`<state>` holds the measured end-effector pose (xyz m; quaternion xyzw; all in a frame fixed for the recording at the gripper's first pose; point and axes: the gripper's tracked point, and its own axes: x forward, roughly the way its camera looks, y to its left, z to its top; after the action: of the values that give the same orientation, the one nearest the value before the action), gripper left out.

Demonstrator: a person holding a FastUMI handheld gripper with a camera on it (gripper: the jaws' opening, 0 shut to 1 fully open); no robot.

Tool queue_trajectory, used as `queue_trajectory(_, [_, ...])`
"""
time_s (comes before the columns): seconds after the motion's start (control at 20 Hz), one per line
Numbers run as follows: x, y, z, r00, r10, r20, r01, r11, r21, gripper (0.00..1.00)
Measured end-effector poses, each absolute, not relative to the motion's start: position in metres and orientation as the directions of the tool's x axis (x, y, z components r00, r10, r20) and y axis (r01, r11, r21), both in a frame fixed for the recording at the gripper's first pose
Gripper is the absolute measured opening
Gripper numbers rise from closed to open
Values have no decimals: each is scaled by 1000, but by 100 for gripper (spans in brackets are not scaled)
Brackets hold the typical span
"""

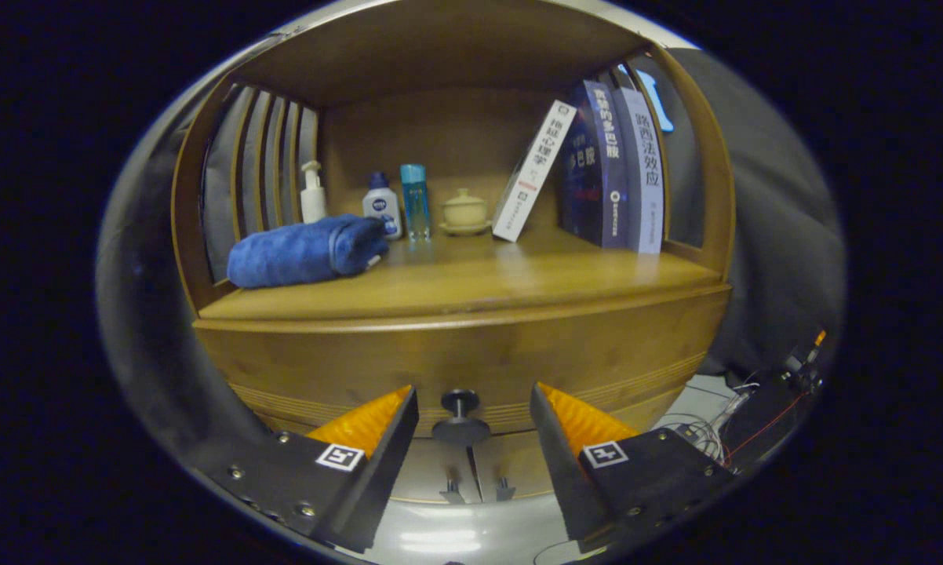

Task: Pull open the drawer, take out the items inside it, and place them on the countertop above the cabinet.

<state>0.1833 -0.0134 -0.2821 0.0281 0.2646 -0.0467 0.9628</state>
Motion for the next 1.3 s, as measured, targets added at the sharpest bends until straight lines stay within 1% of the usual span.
queue_trajectory(0.05, [182, -14, -289, 844, -76, -531, 104, 994, 23, 86])
queue_trajectory(0.2, [186, -14, -309, 826, -61, -561, 88, 996, 22, 76])
queue_trajectory(0.3, [190, -11, -309, 830, -48, -556, 76, 997, 27, 76])
queue_trajectory(0.4, [193, -8, -309, 839, -50, -541, 68, 998, 13, 61])
queue_trajectory(0.45, [195, -6, -311, 845, -43, -533, 63, 998, 20, 61])
queue_trajectory(0.6, [193, -5, -308, 852, -43, -522, 72, 997, 36, 44])
queue_trajectory(0.65, [193, -4, -307, 852, -37, -522, 75, 996, 52, 40])
queue_trajectory(0.7, [196, -4, -311, 851, -32, -524, 70, 996, 53, 40])
queue_trajectory(0.75, [194, -4, -309, 851, -33, -525, 69, 996, 50, 34])
queue_trajectory(1.0, [183, -5, -307, 843, -44, -536, 70, 997, 28, 34])
queue_trajectory(1.3, [152, -3, -301, 845, -70, -530, 108, 993, 41, 34])
